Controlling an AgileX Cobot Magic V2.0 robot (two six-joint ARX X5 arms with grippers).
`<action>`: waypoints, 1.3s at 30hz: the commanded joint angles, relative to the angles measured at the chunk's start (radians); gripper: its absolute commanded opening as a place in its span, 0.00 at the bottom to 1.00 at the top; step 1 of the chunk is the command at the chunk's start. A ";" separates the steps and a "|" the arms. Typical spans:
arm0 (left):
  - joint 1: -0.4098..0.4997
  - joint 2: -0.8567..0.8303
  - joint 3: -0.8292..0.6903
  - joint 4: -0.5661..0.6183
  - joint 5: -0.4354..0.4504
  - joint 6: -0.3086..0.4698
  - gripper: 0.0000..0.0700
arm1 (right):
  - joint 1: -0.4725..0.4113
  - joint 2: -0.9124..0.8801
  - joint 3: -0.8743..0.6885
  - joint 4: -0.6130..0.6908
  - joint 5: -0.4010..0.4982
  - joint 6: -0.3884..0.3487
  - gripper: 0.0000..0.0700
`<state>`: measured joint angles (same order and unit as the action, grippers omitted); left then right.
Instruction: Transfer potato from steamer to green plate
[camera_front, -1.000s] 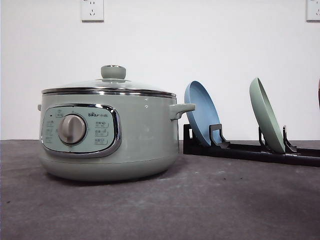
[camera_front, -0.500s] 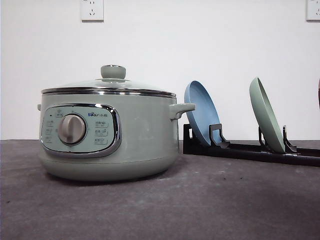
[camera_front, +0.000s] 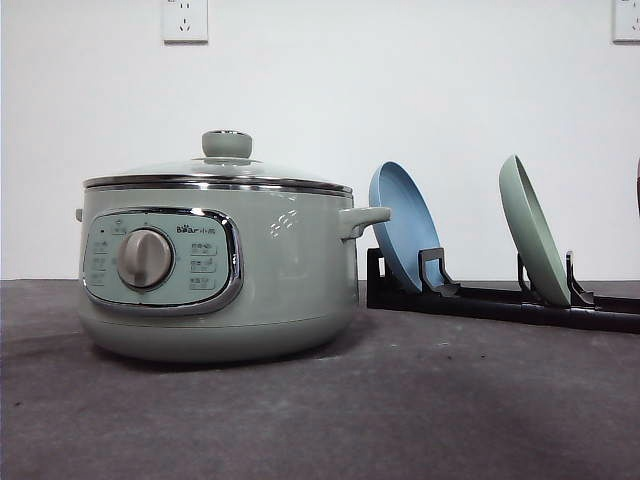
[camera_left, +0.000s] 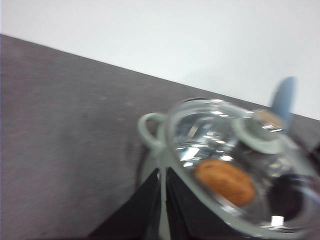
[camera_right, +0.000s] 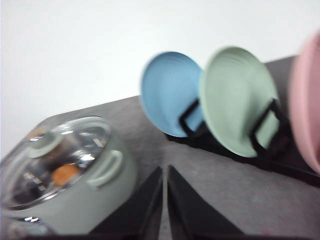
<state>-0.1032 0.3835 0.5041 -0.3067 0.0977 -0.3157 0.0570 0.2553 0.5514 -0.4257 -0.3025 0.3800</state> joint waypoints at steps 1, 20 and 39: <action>-0.006 0.050 0.077 -0.016 0.040 0.003 0.01 | 0.002 0.044 0.061 -0.013 -0.033 -0.037 0.00; -0.155 0.467 0.662 -0.405 0.357 0.247 0.01 | 0.070 0.462 0.559 -0.320 -0.299 -0.314 0.00; -0.194 0.467 0.662 -0.431 0.358 0.248 0.98 | 0.120 0.469 0.561 -0.339 -0.293 -0.302 0.96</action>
<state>-0.2932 0.8444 1.1416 -0.7448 0.4488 -0.0834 0.1749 0.7177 1.0939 -0.7712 -0.5980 0.0784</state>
